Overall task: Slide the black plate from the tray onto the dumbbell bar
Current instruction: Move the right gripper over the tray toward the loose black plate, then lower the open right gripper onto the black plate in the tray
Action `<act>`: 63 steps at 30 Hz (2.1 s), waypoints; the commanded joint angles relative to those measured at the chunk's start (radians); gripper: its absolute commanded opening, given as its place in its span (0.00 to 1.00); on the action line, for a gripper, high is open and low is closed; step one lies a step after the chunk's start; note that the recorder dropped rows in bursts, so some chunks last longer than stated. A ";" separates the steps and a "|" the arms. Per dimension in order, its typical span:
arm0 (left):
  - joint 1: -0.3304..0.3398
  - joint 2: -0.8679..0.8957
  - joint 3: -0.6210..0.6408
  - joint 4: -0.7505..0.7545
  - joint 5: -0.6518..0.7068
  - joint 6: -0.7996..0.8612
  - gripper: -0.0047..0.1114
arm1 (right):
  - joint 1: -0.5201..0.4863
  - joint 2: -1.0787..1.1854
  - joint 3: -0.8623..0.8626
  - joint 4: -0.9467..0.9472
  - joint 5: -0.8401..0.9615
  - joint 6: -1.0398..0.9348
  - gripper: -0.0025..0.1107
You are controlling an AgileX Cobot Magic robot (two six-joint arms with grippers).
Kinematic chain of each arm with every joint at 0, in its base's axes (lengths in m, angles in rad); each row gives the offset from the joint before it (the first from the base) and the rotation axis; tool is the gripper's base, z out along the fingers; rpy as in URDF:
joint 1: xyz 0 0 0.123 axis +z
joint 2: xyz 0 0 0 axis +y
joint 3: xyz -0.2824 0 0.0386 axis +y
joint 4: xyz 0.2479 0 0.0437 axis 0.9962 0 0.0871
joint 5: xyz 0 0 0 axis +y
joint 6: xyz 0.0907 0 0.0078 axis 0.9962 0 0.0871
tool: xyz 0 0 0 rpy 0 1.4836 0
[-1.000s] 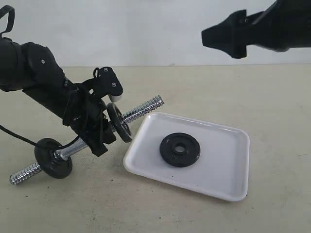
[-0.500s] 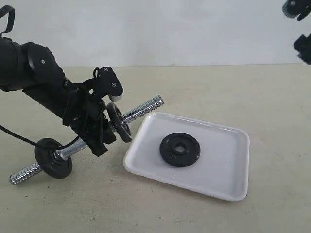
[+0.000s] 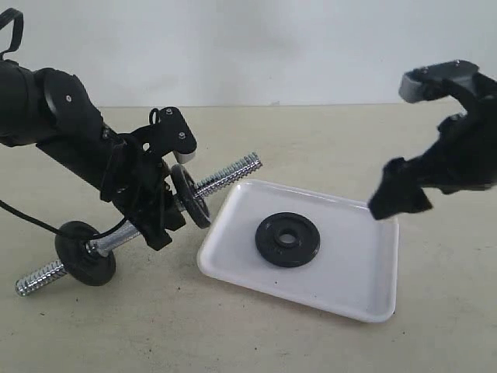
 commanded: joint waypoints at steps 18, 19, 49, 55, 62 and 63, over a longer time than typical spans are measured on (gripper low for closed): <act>-0.004 -0.054 -0.023 -0.047 -0.072 0.010 0.08 | 0.298 0.268 -0.416 -0.351 0.288 0.362 0.95; -0.004 -0.054 -0.023 -0.047 -0.072 0.010 0.08 | 0.319 0.286 -0.418 -0.372 0.282 0.385 0.95; 0.066 -0.054 -0.023 0.014 -0.120 0.018 0.08 | 0.497 0.484 -0.421 -0.454 0.025 0.463 0.95; 0.134 -0.054 -0.023 0.014 -0.121 0.002 0.08 | 0.497 0.484 -0.421 -0.454 0.015 0.463 0.95; 0.167 -0.054 -0.023 0.014 -0.121 0.002 0.08 | 0.497 0.484 -0.421 -0.454 -0.033 0.463 0.95; 0.169 -0.054 -0.023 0.014 -0.121 0.002 0.08 | 0.497 0.484 -0.421 -0.454 -0.034 0.468 0.95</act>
